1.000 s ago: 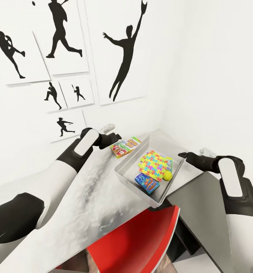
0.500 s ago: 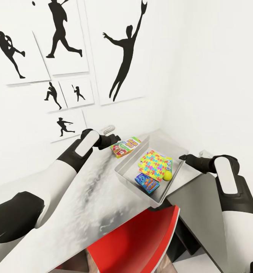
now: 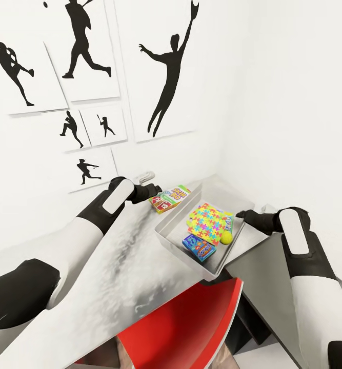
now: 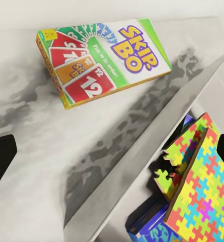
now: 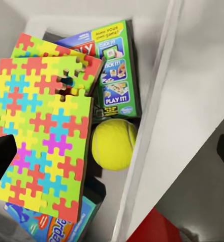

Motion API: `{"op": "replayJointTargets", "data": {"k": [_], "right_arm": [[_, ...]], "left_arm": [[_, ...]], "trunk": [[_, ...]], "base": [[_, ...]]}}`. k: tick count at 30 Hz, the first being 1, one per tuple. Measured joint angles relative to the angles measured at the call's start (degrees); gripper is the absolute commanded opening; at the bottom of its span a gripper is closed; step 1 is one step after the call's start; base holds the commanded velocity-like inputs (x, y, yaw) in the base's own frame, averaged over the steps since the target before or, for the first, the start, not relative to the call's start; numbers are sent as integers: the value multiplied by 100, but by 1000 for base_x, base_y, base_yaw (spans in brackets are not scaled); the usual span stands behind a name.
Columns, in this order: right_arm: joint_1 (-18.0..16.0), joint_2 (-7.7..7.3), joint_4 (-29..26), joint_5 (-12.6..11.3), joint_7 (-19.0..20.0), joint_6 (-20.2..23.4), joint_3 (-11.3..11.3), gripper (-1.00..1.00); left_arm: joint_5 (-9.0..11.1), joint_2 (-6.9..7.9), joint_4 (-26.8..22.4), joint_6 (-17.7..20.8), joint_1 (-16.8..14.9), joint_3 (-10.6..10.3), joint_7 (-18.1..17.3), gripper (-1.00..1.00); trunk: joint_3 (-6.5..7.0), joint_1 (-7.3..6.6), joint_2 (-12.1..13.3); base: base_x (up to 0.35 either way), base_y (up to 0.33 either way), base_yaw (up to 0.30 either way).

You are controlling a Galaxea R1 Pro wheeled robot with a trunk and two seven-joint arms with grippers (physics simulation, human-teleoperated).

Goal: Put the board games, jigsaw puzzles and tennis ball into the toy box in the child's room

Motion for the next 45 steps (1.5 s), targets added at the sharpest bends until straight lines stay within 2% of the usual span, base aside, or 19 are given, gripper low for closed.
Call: {"op": "replayJointTargets", "data": {"k": [6, 14, 23, 30, 45], "right_arm": [[-195, 85, 516, 22, -112, 0, 34, 100], [-323, 125, 887, 39, -201, -89, 64, 100], [-365, 140, 1014, 145, -231, -140, 112, 100], [-392, 149, 1099, 313, -251, -262, 304, 100], [-452, 150, 1423, 394, -309, -500, 415, 100]], "left_arm": [[-44, 7, 26, -5, 15, 1, -60, 100], [-63, 5, 39, -4, 22, -1, -92, 100], [-69, 4, 43, -6, 34, -4, -108, 100], [-79, -14, 44, -7, 40, -6, -114, 100], [-86, -51, 43, -8, 43, -8, -129, 100]], "trunk": [[0, 0, 1], [0, 0, 0], [0, 0, 0], [0, 0, 0], [0, 0, 0]], "base": [[0, 0, 0], [0, 0, 0], [0, 0, 0], [0, 0, 0], [0, 0, 107]]}}
